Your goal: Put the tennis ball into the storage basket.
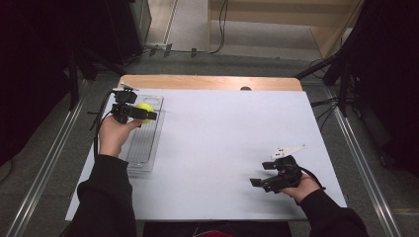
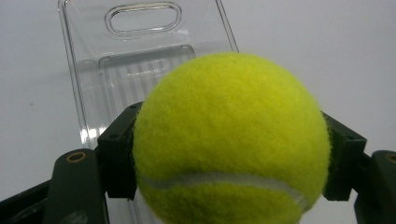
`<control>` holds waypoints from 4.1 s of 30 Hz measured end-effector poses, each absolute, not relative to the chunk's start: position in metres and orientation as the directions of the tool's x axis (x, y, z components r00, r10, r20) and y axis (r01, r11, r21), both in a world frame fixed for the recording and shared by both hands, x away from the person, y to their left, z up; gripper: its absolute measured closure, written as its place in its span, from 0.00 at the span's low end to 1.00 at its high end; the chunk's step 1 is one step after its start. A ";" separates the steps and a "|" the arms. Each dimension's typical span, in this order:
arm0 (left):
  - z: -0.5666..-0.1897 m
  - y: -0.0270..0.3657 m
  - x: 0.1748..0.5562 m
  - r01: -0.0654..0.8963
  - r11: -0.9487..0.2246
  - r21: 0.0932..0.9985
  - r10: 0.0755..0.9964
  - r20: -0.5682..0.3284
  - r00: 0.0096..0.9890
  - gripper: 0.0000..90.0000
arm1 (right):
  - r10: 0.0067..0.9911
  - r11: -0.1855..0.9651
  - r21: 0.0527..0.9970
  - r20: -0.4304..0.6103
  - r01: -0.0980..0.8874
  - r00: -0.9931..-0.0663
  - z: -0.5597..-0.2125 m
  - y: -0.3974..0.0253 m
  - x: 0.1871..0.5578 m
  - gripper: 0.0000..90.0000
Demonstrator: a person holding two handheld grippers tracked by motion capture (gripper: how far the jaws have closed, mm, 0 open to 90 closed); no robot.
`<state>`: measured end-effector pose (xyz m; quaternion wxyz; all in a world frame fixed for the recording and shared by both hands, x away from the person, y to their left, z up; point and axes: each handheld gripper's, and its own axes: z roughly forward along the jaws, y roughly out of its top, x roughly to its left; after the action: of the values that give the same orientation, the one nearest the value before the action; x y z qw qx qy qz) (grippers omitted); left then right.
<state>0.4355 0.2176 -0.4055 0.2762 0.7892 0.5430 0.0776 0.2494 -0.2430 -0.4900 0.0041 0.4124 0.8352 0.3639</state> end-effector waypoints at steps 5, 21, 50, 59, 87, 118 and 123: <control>-0.406 0.220 0.437 0.817 -0.244 0.522 0.905 -0.181 0.386 0.29 | 0.697 0.390 0.608 0.295 0.691 -0.653 -0.490 -0.244 0.249 0.14; -0.408 0.222 0.439 0.821 -0.217 0.528 0.912 -0.190 0.364 0.24 | 0.696 0.393 0.610 0.292 0.688 -0.656 -0.489 -0.244 0.248 0.14; -0.392 0.192 0.429 0.768 -0.318 0.556 0.827 -0.234 0.511 0.22 | 0.694 0.396 0.609 0.293 0.688 -0.658 -0.490 -0.243 0.248 0.14; -0.387 0.177 0.422 0.744 -0.347 0.571 0.784 -0.258 0.564 0.22 | 0.694 0.393 0.609 0.294 0.689 -0.657 -0.490 -0.243 0.248 0.14; -0.394 0.151 0.399 0.694 -0.411 0.591 0.709 -0.271 0.651 0.22 | 0.696 0.387 0.615 0.293 0.687 -0.655 -0.489 -0.245 0.248 0.14; -0.404 0.152 0.369 0.662 -0.421 0.620 0.658 -0.294 0.693 0.21 | 0.698 0.384 0.617 0.293 0.687 -0.654 -0.488 -0.246 0.247 0.14; -0.407 0.150 0.361 0.637 -0.443 0.630 0.649 -0.265 0.713 0.21 | 0.698 0.384 0.617 0.292 0.687 -0.653 -0.488 -0.246 0.247 0.14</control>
<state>0.3613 0.1498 -0.4067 0.3676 0.8494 0.3785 0.0076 0.2472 -0.2457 -0.4879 0.0079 0.4163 0.8318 0.3670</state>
